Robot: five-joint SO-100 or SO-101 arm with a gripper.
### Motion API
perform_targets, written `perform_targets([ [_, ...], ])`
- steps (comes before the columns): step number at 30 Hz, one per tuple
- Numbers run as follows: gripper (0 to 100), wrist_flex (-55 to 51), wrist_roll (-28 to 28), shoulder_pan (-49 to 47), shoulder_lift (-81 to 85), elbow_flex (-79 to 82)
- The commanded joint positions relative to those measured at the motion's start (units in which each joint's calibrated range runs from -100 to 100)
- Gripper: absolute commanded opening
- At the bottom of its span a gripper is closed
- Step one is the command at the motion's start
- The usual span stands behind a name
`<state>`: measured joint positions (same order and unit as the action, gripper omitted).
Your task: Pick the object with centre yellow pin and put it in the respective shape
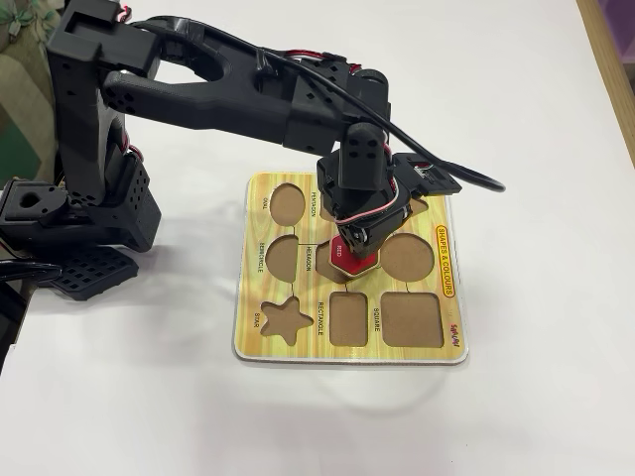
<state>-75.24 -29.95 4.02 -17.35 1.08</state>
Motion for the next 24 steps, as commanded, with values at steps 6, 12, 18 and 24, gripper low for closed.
perform_targets([
  [6, 2, -0.13, -0.17, -0.41, 0.87, 3.42],
  [12, 2, -0.48, -0.17, -0.51, 0.87, 3.42],
  [18, 2, 0.21, -0.17, -1.0, 0.95, 3.6],
  [24, 2, 0.39, -0.02, -0.41, 0.95, 3.06],
])
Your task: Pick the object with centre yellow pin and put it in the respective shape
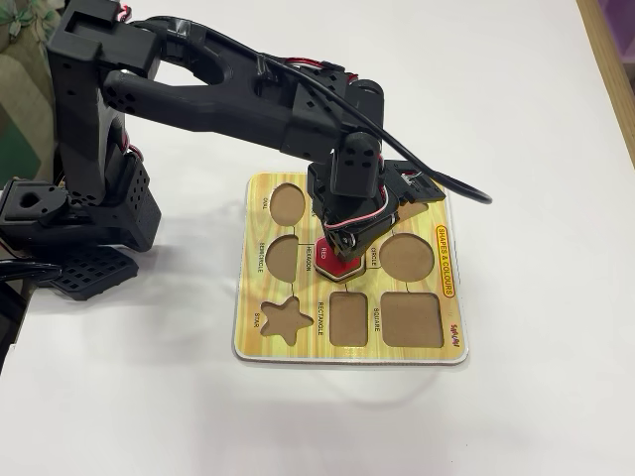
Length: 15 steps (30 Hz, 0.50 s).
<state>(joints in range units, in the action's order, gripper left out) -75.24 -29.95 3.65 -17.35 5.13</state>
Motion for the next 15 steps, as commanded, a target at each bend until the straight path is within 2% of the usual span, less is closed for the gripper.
perform_targets([
  [1, 2, 0.39, -0.02, -0.03, 0.95, -0.99],
  [7, 2, 0.47, -0.07, 0.06, 0.87, -0.99],
  [11, 7, 0.47, -0.07, 0.26, 0.87, -0.99],
  [15, 8, 0.47, -0.07, 0.36, 0.87, -1.08],
])
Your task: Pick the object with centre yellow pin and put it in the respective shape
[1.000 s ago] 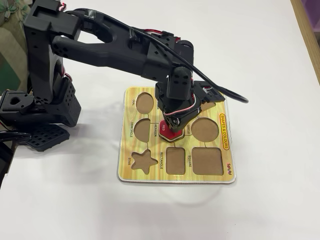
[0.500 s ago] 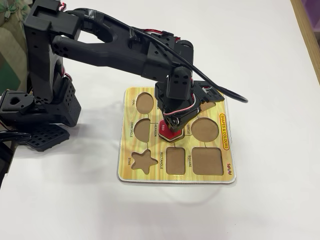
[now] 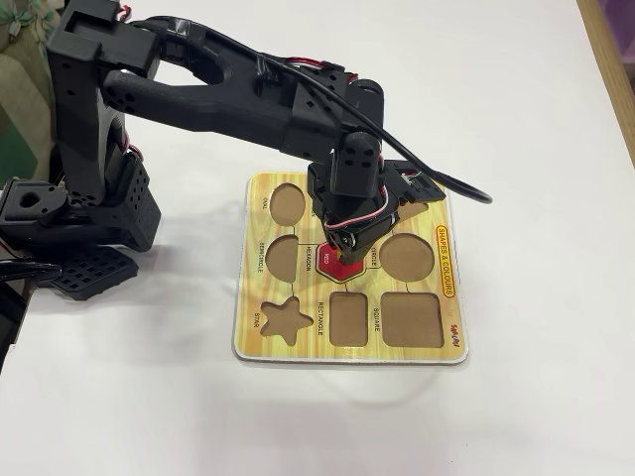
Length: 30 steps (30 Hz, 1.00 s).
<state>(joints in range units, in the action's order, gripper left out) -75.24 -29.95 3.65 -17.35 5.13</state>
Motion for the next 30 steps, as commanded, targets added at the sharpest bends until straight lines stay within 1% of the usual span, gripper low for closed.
perform_targets([
  [1, 8, 0.47, -0.07, 0.36, 0.87, -1.08],
  [7, 9, 0.47, -0.02, 0.55, 1.96, -1.08],
  [15, 9, 0.56, -0.12, 0.55, 13.67, 0.18],
  [18, 9, 0.56, -0.54, 0.55, 18.11, 3.24],
  [30, 9, 0.56, -11.94, 0.55, 33.67, 21.58],
])
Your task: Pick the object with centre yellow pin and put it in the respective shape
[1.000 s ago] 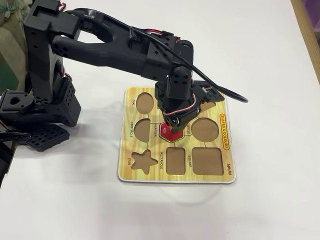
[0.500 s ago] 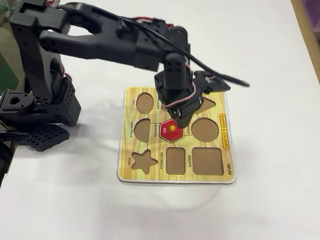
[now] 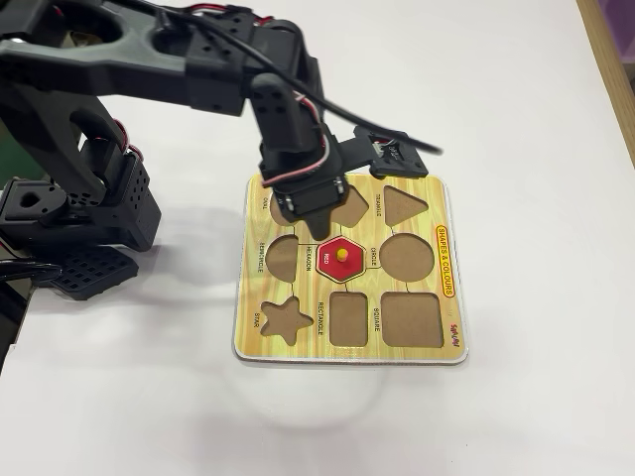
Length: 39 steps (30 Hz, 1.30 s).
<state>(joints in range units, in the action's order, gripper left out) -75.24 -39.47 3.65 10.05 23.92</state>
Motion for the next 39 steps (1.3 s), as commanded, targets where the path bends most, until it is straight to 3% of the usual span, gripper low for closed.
perform_targets([
  [1, 9, 0.56, -3.37, 0.55, 7.94, 4.32],
  [13, 8, 2.89, -12.73, 0.55, 27.86, 24.1],
  [24, 8, 27.35, -12.78, 0.26, 56.14, 54.32],
  [30, 8, 33.92, -12.78, 0.45, 67.27, 65.74],
  [39, 8, 34.44, -12.78, 1.04, 70.62, 67.63],
])
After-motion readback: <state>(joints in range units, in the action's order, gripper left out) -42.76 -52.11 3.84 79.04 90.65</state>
